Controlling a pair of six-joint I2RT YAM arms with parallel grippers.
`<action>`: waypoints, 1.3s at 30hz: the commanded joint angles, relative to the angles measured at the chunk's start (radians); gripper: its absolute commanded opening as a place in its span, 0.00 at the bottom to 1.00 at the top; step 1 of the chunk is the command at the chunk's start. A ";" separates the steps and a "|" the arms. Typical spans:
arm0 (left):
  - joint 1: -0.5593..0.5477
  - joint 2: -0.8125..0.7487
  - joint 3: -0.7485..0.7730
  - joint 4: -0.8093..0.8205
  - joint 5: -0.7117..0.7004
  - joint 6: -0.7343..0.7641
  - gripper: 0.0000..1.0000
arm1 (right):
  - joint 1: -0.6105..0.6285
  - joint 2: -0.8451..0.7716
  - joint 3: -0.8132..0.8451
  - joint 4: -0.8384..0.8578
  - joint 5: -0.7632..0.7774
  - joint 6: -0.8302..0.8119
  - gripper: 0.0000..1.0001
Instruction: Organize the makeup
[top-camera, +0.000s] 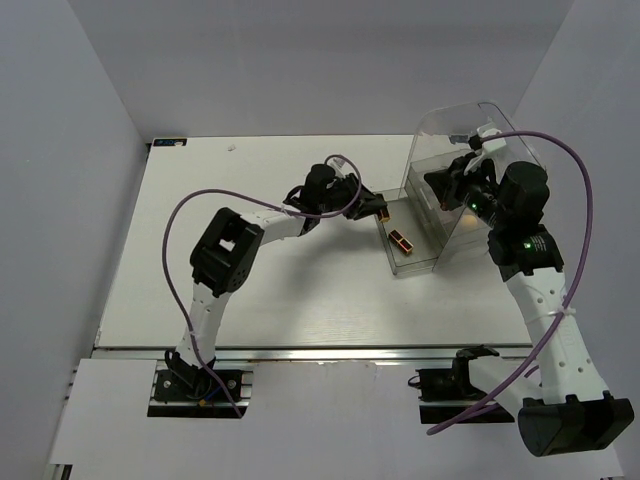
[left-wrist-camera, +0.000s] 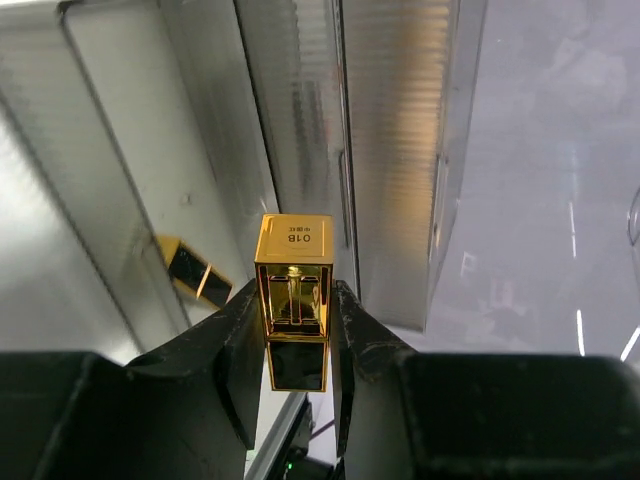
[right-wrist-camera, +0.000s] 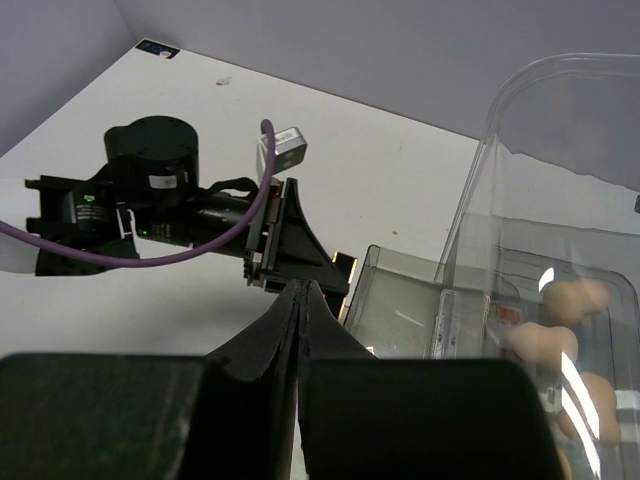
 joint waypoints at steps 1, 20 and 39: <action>-0.021 0.023 0.113 0.008 0.014 -0.029 0.11 | -0.013 -0.019 -0.016 0.028 -0.003 0.021 0.00; -0.052 0.161 0.312 -0.113 -0.039 -0.050 0.64 | -0.034 -0.036 -0.055 0.015 -0.015 0.032 0.00; 0.138 -0.362 -0.110 -0.353 -0.109 0.402 0.18 | 0.027 0.115 -0.009 -0.320 -0.241 -0.319 0.00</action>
